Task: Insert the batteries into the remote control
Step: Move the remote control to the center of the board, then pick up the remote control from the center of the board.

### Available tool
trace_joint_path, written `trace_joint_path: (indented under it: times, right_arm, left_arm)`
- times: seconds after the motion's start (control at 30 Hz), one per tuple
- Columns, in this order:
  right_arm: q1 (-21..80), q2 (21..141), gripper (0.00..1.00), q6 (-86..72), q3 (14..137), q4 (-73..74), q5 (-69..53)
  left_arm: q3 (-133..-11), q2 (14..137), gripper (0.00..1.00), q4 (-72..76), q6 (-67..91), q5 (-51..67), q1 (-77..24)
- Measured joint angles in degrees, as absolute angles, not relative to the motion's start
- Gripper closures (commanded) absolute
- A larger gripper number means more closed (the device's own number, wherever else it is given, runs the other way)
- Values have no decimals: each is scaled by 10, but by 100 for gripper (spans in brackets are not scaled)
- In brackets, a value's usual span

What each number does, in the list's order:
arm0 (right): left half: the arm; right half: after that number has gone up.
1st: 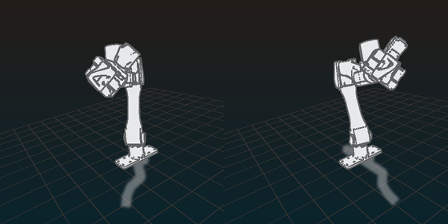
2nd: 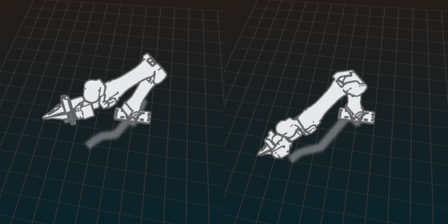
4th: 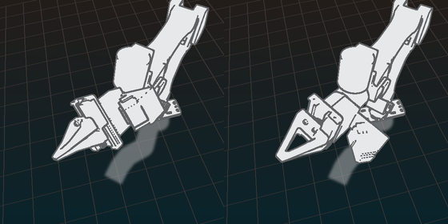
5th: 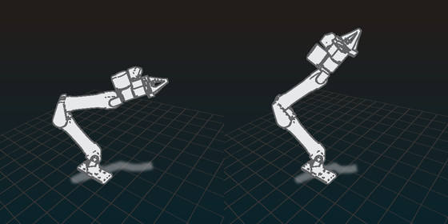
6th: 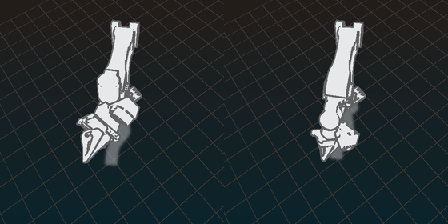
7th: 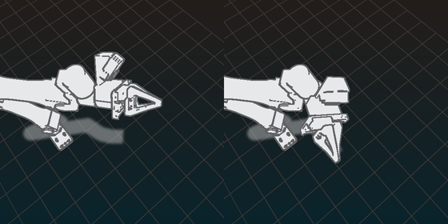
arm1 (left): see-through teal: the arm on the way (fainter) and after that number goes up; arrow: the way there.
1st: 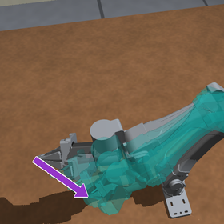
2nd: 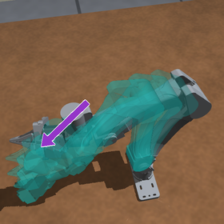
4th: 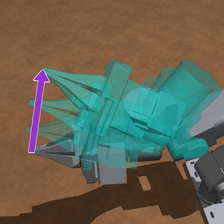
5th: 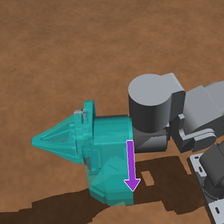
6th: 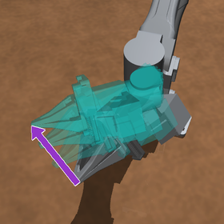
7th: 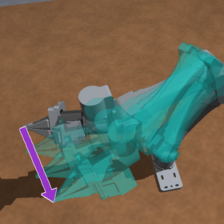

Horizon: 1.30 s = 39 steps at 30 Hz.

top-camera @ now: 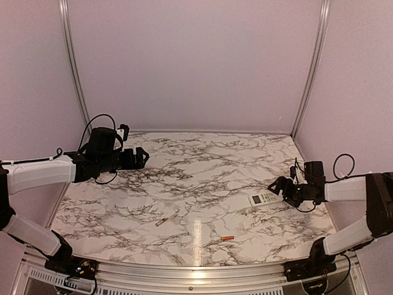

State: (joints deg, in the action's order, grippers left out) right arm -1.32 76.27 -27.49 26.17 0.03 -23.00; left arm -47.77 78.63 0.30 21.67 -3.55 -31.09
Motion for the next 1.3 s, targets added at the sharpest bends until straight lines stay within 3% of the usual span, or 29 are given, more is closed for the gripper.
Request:
trace_joint_path:
  times: [0.27,0.53,0.77,0.93,1.1,1.3]
  right_arm:
    - [142,812,6,-349,261,-103,-246]
    - [317,953,10,-425,351,-211,-253]
    - [396,1023,12,-454,412,-248,-271]
    - [404,1020,2,-364,460,-148,-236]
    - [404,1013,1,-204,561,-10,-163]
    - [405,1009,1,-48,613,44,-149]
  left_arm:
    - [-478,788,1,12,219,-34,-311]
    - [-478,788,1,13,223,-32,-311]
    - [-473,787,1,13,227,-30,-311]
    - [-462,787,1,13,225,-21,-311]
    - [-433,766,1,25,225,5,-311]
    - [-428,759,1,32,221,30,-311]
